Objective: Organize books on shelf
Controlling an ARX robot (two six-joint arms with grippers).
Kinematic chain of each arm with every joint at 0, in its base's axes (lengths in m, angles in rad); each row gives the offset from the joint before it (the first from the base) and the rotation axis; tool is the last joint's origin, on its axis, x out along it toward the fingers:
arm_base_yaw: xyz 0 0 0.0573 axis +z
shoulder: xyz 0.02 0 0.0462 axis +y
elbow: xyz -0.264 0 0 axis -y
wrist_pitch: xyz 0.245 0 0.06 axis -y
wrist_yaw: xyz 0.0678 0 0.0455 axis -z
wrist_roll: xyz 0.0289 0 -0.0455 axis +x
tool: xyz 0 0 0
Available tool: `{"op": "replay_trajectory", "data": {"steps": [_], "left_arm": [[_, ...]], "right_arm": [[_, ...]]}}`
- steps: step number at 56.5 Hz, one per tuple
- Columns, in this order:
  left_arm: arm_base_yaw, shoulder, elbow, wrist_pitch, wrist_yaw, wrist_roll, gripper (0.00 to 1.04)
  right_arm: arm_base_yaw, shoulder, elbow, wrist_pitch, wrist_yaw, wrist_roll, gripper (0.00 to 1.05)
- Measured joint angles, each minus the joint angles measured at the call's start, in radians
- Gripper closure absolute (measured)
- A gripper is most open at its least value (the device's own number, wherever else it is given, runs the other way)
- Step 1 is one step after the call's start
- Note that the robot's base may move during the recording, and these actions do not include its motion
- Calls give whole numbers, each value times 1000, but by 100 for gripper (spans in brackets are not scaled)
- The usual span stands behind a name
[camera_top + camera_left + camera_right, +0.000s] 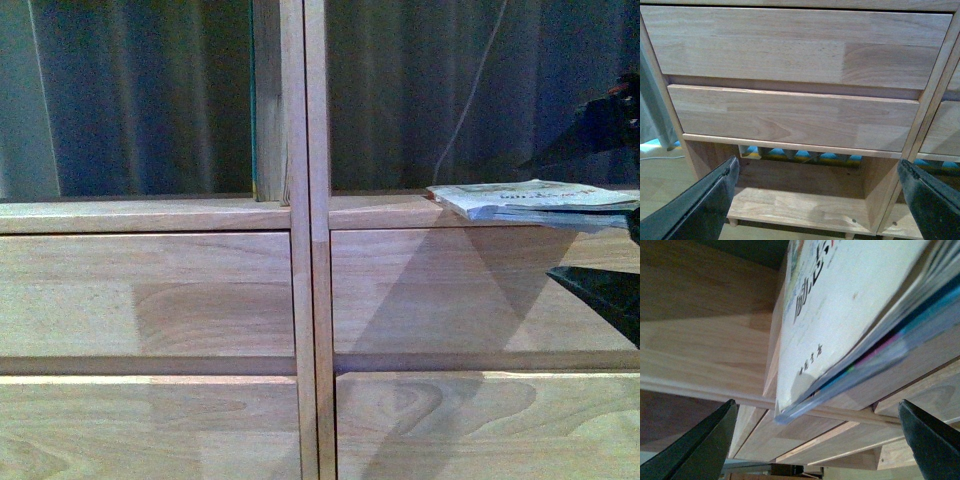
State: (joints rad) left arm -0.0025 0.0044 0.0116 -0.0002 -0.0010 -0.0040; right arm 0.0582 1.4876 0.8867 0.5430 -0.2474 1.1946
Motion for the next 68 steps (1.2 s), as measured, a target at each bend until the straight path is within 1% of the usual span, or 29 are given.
{"op": "replay_trajectory", "data": {"steps": [11,19,21,26,28,35,37,41,43,46,48,49,50,51,52,53,54,55,56,57,59,63,65,68], "left_arm": [[0,0,0,0,0,0,7],[0,0,0,0,0,0,7],[0,0,0,0,0,0,7],[0,0,0,0,0,0,7],[0,0,0,0,0,0,7],[0,0,0,0,0,0,7],[0,0,0,0,0,0,7],[0,0,0,0,0,0,7],[0,0,0,0,0,0,7],[0,0,0,0,0,0,7],[6,4,2,-4,25,-5,7],[32,19,10,-24,105,-27,7],[49,29,14,-28,143,-34,7],[84,56,20,-23,213,-48,7],[104,73,24,-15,250,-52,7],[145,113,32,6,320,-66,7],[155,122,35,13,336,-69,7],[208,175,48,52,406,-89,7],[229,196,55,70,433,-95,7],[270,239,70,108,484,-104,7],[330,308,100,167,555,-120,7],[420,455,173,280,649,-146,7],[444,529,211,337,665,-157,7],[456,631,262,405,671,-171,7]], "right_arm": [[2,60,92,-38,46,32,8],[-6,68,146,-77,53,50,27],[-8,68,158,-85,53,55,34],[-10,68,164,-89,51,64,46],[-10,68,165,-90,47,69,53],[-9,69,165,-89,45,75,70],[-8,70,165,-86,45,77,77],[-3,75,165,-74,45,84,88],[-2,77,165,-69,45,92,92],[0,79,164,-61,44,96,97],[0,79,163,-51,35,103,97],[0,79,160,-44,28,105,97],[0,79,159,-40,23,109,97],[-1,76,154,-31,18,112,97],[-2,74,151,-27,14,113,97],[-2,70,144,-18,5,114,97],[-2,66,140,-13,-2,115,97],[-3,58,130,1,-16,116,97],[-4,53,124,8,-25,117,97],[-5,42,111,23,-42,119,97],[-9,23,91,42,-69,119,97],[-20,-32,51,73,-119,122,97],[-28,-63,33,91,-142,127,97],[-39,-108,13,114,-171,129,97]]}}
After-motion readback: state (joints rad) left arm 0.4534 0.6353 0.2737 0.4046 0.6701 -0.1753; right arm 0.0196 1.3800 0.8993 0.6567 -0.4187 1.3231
